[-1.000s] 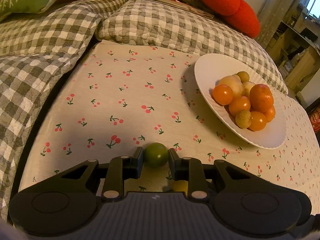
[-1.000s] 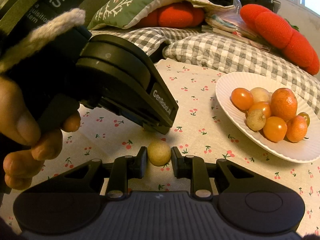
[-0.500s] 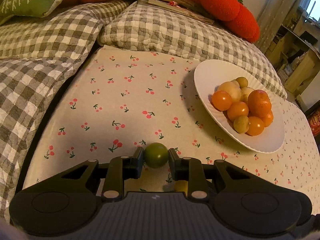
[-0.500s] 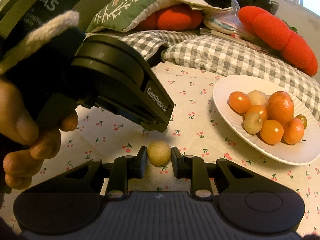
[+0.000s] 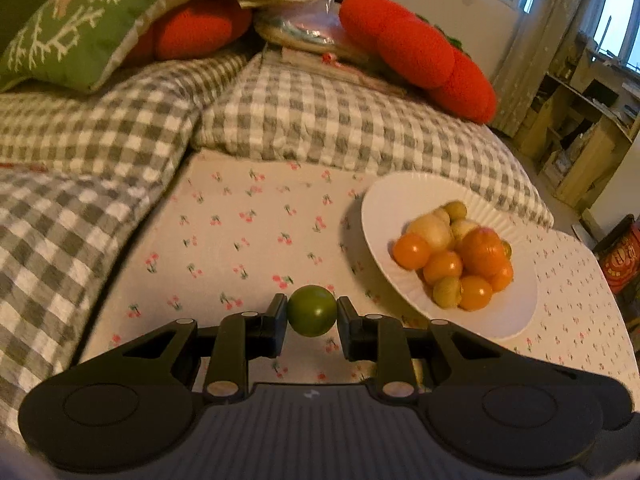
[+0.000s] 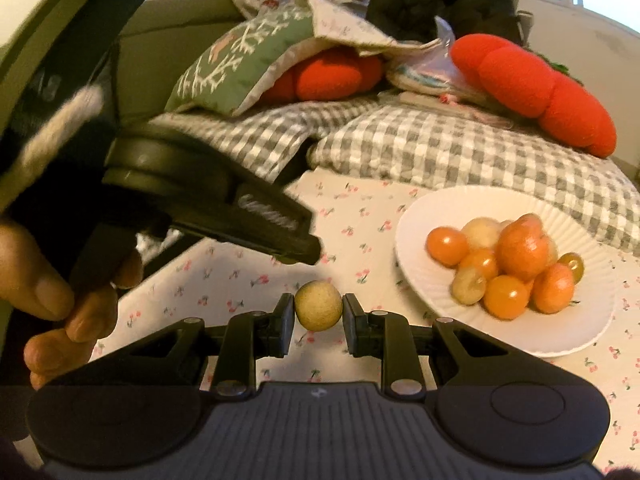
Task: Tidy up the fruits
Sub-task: 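Carry the lime and yellowish fruit over the plate and release them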
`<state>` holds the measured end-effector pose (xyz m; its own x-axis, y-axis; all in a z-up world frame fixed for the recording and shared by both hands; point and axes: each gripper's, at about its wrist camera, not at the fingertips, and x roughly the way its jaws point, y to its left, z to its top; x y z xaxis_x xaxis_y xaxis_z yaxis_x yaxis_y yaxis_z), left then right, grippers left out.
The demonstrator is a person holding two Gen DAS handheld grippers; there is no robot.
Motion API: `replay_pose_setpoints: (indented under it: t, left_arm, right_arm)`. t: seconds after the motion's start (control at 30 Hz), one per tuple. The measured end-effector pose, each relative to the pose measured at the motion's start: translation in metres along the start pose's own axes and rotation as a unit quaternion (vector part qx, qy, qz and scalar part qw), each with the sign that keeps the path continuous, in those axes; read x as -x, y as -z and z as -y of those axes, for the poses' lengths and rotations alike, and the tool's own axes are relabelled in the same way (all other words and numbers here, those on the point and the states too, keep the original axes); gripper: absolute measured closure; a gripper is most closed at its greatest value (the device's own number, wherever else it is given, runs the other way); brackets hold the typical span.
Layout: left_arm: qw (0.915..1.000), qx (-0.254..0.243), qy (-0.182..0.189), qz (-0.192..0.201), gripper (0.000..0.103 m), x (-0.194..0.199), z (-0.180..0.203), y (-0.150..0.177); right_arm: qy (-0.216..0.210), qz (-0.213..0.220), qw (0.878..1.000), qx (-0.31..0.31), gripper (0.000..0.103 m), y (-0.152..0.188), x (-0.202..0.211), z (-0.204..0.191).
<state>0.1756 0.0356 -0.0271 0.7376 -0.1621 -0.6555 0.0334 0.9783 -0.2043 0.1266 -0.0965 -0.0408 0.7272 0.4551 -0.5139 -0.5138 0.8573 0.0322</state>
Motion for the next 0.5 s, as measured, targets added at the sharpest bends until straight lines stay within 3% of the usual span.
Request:
replay_pose_setpoints:
  t: [0.5]
  left_arm:
    - [0.9998, -0.01, -0.005, 0.019, 0.083, 0.006, 0.007, -0.011]
  right_arm:
    - [0.023, 0.032, 0.998, -0.045, 0.08, -0.02, 0.023, 0.031]
